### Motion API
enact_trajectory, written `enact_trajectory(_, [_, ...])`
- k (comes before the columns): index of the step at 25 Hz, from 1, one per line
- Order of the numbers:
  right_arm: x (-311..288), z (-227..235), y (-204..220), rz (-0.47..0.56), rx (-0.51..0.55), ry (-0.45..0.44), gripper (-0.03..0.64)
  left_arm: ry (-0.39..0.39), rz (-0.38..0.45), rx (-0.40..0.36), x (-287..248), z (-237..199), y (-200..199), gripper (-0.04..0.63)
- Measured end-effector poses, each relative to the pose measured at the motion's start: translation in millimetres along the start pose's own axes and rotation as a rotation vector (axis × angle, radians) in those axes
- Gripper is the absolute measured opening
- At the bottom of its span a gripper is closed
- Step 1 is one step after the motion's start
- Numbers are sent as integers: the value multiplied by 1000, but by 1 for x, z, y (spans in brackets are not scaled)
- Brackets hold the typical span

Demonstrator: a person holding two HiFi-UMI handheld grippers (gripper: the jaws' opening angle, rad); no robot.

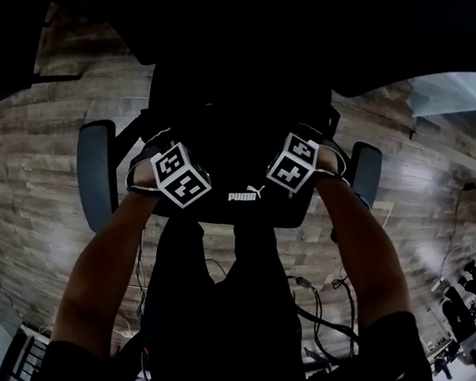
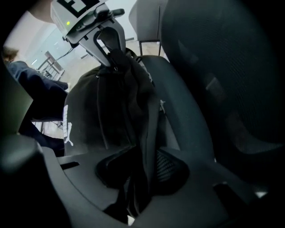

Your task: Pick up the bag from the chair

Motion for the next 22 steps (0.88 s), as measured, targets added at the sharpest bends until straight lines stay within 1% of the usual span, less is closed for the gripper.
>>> enact_trajectory(3, [11, -3, -2, 25, -20, 16, 84, -19, 19, 19, 10, 1, -1, 123])
enact_trajectory(5, [20, -7, -3, 37, -32, 22, 72, -22, 32, 31, 18, 3, -1, 116])
enact_trajectory(9, [39, -16, -2, 49, -57, 19, 64, -22, 56, 48, 39, 11, -4, 108])
enact_trajectory(17, [90, -29, -12, 120, -91, 57, 61, -90, 113, 66, 90, 6, -9, 97])
enact_trajectory(22, [130, -31, -20, 171, -108, 91, 60, -139, 152, 57, 130, -3, -22, 91])
Point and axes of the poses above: the fingertips, and each gripper's own axes: x backward along the fingers, z to its right, y out of its underside, the point moved 1 cm from there along x, backward along the fingers, and after that the axes turned 3 degrees about -y, right-handed, at the moved point
